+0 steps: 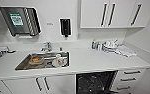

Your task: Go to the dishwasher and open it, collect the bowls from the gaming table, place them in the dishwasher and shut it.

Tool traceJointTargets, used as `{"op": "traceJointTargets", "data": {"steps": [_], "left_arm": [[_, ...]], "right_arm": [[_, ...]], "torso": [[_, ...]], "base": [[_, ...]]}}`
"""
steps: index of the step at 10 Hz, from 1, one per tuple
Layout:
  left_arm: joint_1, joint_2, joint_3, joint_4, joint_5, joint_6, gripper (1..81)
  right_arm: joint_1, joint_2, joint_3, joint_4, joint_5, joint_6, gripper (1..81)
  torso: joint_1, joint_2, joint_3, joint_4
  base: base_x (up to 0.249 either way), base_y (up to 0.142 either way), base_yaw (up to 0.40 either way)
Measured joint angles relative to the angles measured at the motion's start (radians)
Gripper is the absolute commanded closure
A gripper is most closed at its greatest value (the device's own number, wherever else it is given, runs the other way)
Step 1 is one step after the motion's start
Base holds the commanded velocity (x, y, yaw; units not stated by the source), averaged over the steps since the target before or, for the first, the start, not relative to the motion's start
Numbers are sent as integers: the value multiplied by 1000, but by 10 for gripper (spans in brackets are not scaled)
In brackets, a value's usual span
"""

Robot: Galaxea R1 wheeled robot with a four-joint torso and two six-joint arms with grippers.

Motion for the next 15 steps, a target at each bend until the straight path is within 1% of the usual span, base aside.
{"op": "traceJointTargets", "data": {"steps": [7,12,13,15], "left_arm": [[14,-2,-2,0,0,0,10],[14,-2,-2,0,0,0,10],[14,-2,-2,0,3,0,10],[12,-1,-2,0,-1,1,10]], "right_arm": [[-5,2,0,-8,-1,-4,10],[-6,16,-1,-21,-1,-8,10],[-8,21,-1,-22,-1,-8,10],[-8,20,-2,-22,0,-8,10]], "torso": [[-160,244,135,0],[-264,404,150,0],[-280,429,167,0],[-320,490,228,0]], "base": [[0,0,0],[0,0,0],[0,0,0],[0,0,0]]}}
